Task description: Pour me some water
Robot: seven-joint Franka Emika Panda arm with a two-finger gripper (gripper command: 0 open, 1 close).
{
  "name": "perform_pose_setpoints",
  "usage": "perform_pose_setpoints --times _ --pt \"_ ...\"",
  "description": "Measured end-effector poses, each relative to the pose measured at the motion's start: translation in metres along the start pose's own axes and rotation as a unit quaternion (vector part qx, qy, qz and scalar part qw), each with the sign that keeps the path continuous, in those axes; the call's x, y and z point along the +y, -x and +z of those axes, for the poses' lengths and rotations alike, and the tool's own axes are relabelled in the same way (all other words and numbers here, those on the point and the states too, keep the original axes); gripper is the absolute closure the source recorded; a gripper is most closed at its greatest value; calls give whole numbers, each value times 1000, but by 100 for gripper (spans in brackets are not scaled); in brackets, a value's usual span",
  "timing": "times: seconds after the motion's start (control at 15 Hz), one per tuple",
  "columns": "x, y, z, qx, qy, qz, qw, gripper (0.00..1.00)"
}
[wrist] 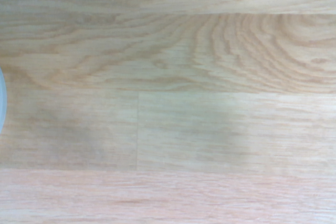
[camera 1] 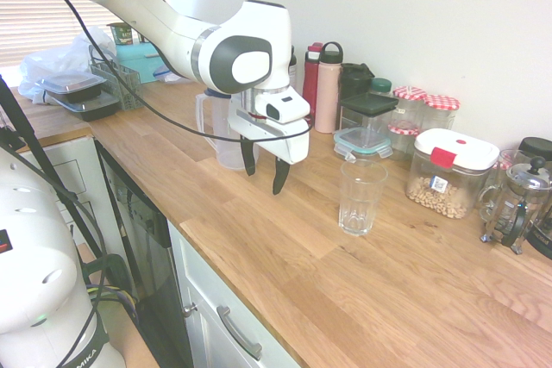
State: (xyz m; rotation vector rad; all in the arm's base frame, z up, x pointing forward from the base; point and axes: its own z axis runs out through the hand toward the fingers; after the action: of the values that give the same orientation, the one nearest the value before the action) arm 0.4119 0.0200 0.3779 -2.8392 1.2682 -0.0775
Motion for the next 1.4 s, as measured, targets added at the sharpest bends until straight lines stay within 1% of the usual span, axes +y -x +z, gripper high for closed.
perform_pose_setpoints --times 0.13,0.27,0.4,0.53,0.73,0.93,1.2,1.4 --pt "0 -3 4 0 7 0 1000 0" --pt "-4 -7 -1 3 6 16 1000 0" --pt "-6 -5 -15 4 9 26 1000 0" --pt "-3 9 -38 5 14 30 999 0" --pt "2 51 -92 18 0 22 1000 0" --pt "-2 102 -131 36 -23 9 999 0" --pt "-29 174 -152 54 -52 -13 997 0" --pt "-58 213 -161 72 -70 -22 995 0"
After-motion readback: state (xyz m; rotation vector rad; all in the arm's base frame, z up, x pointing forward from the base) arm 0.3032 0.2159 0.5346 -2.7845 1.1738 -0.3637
